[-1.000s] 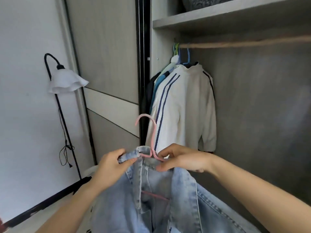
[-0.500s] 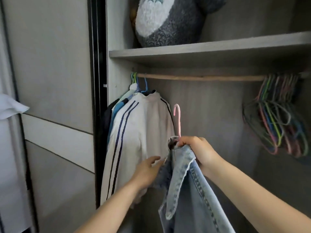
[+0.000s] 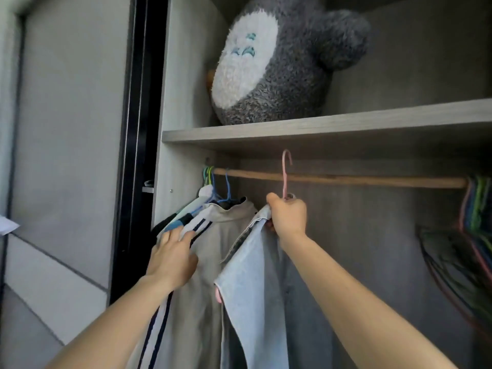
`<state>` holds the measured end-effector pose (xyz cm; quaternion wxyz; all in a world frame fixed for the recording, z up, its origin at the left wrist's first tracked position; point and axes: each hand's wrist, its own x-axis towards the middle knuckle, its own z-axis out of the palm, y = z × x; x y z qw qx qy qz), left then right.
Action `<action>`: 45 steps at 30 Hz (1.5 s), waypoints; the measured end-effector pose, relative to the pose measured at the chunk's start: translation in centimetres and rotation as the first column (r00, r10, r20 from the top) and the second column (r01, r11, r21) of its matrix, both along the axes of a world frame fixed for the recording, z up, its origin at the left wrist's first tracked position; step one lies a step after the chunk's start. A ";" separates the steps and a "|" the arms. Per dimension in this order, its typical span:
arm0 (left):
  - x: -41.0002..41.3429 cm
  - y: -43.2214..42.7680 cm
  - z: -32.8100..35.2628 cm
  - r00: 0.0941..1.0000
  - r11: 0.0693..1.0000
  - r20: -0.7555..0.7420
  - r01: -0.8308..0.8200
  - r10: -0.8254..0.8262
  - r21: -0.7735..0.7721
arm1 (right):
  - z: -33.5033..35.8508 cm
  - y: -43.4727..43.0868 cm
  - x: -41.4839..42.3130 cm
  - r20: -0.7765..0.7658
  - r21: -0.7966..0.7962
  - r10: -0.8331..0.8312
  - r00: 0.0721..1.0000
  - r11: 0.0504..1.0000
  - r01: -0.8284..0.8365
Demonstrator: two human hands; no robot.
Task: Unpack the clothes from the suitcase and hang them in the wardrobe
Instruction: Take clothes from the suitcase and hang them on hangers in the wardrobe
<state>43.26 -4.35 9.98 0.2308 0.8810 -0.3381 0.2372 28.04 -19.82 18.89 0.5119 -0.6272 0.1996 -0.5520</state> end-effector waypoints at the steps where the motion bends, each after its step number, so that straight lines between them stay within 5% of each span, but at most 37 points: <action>1: 1.1 -0.3 0.2 0.999 0.999 -0.021 -0.037 0.036 -0.023 | 0.4 -1.1 1.3 -0.016 -0.015 -0.020 1.000 1.000 0.019; 6: 5.6 -1.9 -1.1 0.980 0.987 -0.198 -0.035 0.003 -0.158 | 0.4 -6.5 7.4 -0.138 -0.041 -0.090 0.986 0.995 0.085; 10: 6.8 -2.1 -2.8 0.986 0.938 -0.152 0.011 -0.067 -0.346 | -1.5 -8.3 10.6 -0.254 -0.012 -0.036 0.967 0.999 0.034; 23: 8.3 -2.0 -3.6 0.981 0.936 -0.135 0.086 -0.139 -0.341 | 0.2 -6.4 18.8 -0.560 -0.266 -0.105 0.822 0.962 -0.058; 35: 6.6 -0.8 -8.2 0.955 0.799 -0.206 0.050 -0.215 -0.599 | -5.1 -4.0 18.1 -0.580 -0.253 -0.013 0.815 0.953 -0.166; 40: 3.3 3.4 -13.3 0.939 0.842 -0.327 -0.091 -0.105 -0.532 | -11.9 1.4 14.5 -0.565 -0.458 -0.121 0.816 0.869 -0.188; 45: -1.6 11.3 -19.9 0.921 0.935 -0.389 -0.124 -0.016 -0.332 | -21.6 9.5 10.0 -0.653 -0.395 -0.012 0.757 0.859 -0.327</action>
